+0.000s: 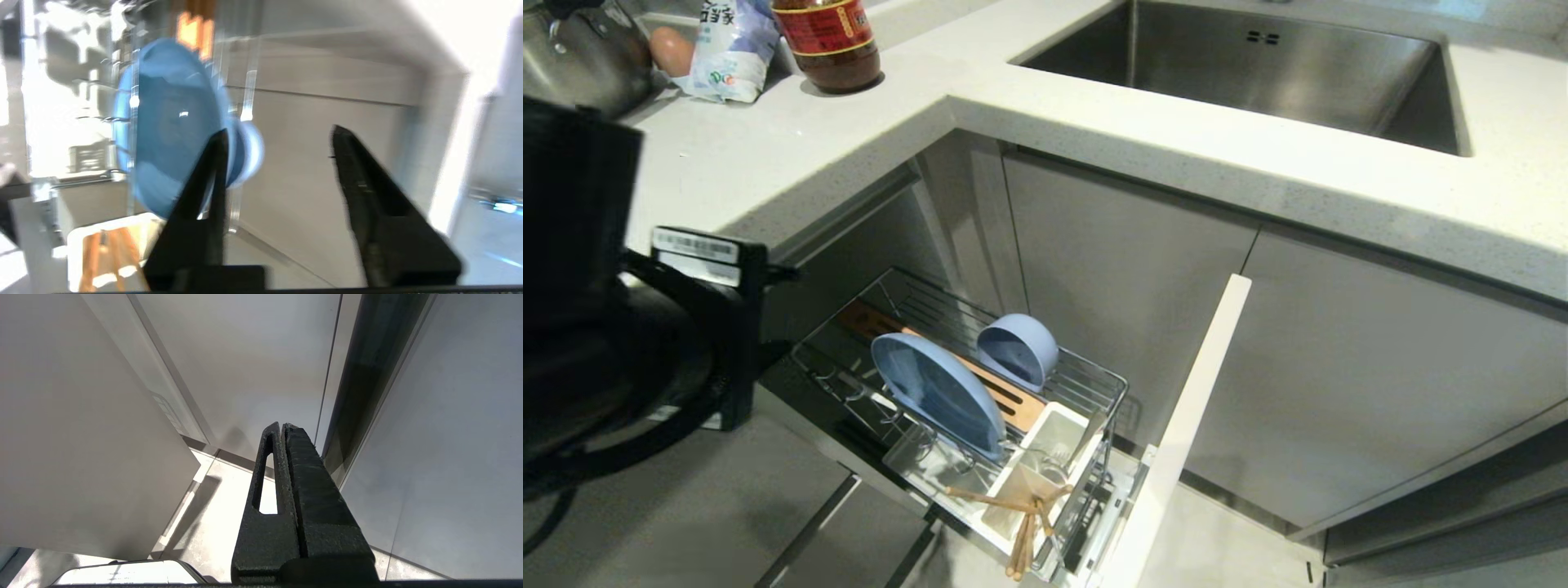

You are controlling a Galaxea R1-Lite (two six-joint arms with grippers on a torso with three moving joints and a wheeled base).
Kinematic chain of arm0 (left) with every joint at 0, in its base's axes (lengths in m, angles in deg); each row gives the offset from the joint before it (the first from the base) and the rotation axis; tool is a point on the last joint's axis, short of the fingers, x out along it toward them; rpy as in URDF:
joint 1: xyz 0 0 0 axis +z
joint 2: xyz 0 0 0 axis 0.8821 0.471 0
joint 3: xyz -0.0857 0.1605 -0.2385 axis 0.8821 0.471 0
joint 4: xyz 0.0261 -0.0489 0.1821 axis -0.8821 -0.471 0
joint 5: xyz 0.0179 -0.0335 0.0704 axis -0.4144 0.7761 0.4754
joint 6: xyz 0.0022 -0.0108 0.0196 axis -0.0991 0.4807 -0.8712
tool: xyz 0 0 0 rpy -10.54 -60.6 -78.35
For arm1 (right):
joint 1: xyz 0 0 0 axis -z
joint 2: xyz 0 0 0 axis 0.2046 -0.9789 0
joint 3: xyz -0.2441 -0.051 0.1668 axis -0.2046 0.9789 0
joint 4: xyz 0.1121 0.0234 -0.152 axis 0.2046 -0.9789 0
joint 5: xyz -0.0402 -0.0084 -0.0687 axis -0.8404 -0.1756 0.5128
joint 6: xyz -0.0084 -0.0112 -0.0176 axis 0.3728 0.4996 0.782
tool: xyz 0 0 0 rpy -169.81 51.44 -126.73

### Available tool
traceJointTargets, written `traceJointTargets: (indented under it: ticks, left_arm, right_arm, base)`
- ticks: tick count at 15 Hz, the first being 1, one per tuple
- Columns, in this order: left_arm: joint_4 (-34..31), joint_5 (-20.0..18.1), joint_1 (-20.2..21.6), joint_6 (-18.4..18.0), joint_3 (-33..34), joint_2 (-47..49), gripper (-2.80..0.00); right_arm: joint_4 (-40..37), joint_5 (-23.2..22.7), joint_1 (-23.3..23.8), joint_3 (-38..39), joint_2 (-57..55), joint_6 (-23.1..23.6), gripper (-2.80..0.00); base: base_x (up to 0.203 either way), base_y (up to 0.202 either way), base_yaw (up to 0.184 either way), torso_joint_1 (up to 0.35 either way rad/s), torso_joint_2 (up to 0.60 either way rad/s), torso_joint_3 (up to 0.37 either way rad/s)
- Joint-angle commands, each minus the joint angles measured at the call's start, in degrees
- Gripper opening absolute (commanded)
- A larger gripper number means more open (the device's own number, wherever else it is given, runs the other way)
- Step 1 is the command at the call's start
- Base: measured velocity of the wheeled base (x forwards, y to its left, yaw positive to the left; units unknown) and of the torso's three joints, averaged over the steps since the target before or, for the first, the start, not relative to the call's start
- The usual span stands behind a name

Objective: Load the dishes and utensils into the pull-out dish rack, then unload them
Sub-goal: Take the plate out of the cupboard

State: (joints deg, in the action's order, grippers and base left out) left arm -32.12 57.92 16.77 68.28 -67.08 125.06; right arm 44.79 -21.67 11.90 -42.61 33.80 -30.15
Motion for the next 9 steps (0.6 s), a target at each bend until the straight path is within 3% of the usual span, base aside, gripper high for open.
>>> traceJointTargets:
  ticks: [1,5,9]
  left_arm:
    - [-4.3,3.0,-1.4,-0.6,-6.3,-5.4,-2.8]
    - [-5.0,4.2,1.0,-9.4,-15.7,-11.0,-2.8]
    - [-3.0,-2.6,10.7,-28.5,-27.7,-16.9,-2.8]
  right_arm:
    - [0.0,0.0,0.0,0.0,0.2,0.0,-2.8]
    - [0.0,0.0,0.0,0.0,0.2,0.0,-2.8]
    - [0.0,0.0,0.0,0.0,0.2,0.0,-2.8]
  base:
    - [0.0,0.0,0.0,0.0,0.0,0.0]
    - [0.0,0.0,0.0,0.0,0.0,0.0]
    - [0.0,0.0,0.0,0.0,0.0,0.0]
